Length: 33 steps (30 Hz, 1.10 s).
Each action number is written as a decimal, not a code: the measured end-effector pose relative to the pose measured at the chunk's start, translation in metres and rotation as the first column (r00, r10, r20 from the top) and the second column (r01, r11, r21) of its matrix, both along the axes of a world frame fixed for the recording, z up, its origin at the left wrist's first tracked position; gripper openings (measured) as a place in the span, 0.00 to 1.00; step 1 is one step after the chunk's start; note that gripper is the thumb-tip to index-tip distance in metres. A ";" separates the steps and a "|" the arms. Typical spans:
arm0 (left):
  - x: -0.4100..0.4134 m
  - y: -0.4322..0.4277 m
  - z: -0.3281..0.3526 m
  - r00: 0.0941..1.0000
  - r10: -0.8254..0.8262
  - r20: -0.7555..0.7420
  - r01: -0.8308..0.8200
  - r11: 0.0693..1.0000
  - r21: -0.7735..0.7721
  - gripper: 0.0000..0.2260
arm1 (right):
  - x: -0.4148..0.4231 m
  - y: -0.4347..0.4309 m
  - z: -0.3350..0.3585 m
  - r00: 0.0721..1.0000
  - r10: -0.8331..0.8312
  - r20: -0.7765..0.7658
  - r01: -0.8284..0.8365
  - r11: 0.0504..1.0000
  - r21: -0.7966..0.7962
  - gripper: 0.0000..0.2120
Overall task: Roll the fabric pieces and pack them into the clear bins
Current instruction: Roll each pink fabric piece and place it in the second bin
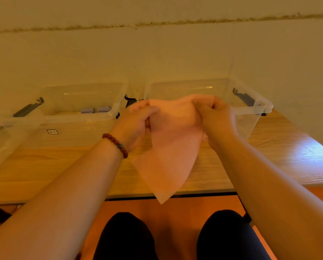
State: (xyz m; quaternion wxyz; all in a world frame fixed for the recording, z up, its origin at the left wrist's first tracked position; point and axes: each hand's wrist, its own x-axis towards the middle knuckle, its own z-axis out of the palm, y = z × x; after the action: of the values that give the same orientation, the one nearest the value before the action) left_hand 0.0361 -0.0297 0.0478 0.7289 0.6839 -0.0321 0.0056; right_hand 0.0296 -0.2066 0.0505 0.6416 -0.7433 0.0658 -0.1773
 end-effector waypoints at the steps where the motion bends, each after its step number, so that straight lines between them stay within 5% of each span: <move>1: 0.004 -0.002 0.005 0.998 0.022 0.051 -0.024 0.998 0.055 0.06 | 0.005 -0.003 0.004 1.000 -0.008 0.023 0.010 0.998 -0.055 0.04; 2: 0.008 -0.004 0.009 0.991 0.076 0.106 -0.090 0.986 0.140 0.05 | 0.010 -0.005 0.008 1.000 -0.005 0.015 0.006 0.992 -0.124 0.02; 5: 0.020 -0.006 0.012 0.920 0.263 0.291 -0.374 0.811 0.451 0.06 | 0.020 -0.011 0.012 0.994 0.016 -0.110 -0.048 0.955 -0.293 0.18; 7: 0.023 -0.005 0.006 0.888 0.310 0.341 -0.454 0.717 0.529 0.08 | 0.022 -0.014 0.010 0.996 -0.046 -0.082 0.015 0.939 -0.343 0.13; 9: 0.024 -0.004 -0.003 0.886 0.340 0.315 -0.461 0.708 0.534 0.10 | 0.020 -0.015 0.002 0.993 -0.117 -0.010 0.106 0.932 -0.346 0.08; 14: 0.008 -0.001 -0.024 0.889 0.419 0.187 -0.459 0.806 0.375 0.11 | 0.006 -0.014 -0.024 0.972 -0.186 0.146 0.225 0.917 -0.331 0.13; 18: -0.009 -0.002 -0.048 0.969 0.244 0.031 -0.233 0.868 0.438 0.14 | -0.012 -0.010 -0.050 0.965 -0.195 0.175 0.234 0.943 -0.238 0.14; 22: -0.016 -0.002 -0.060 0.981 0.195 -0.011 -0.154 0.804 0.574 0.21 | -0.022 -0.011 -0.068 0.989 -0.118 0.094 0.142 0.937 -0.320 0.14; 26: -0.025 0.006 -0.064 0.986 0.115 0.117 -0.164 0.746 0.645 0.07 | -0.029 -0.015 -0.071 0.993 -0.020 0.114 0.076 0.856 -0.511 0.09; 29: -0.035 0.012 -0.067 0.986 0.013 0.169 -0.133 0.676 0.725 0.02 | -0.031 -0.019 -0.070 0.983 0.180 -0.032 -0.167 0.812 -0.560 0.08; 33: -0.051 0.022 -0.069 0.970 -0.233 0.062 0.092 0.595 0.798 0.04 | -0.043 -0.022 -0.074 0.875 0.424 -0.235 -0.472 0.633 -0.613 0.08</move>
State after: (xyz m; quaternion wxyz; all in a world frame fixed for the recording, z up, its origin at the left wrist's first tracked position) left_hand -0.0151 -0.0072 -0.0212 0.3452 0.9259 -0.1521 -0.0209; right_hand -0.0133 -0.2291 -0.0233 0.3618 -0.9176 -0.1649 0.0015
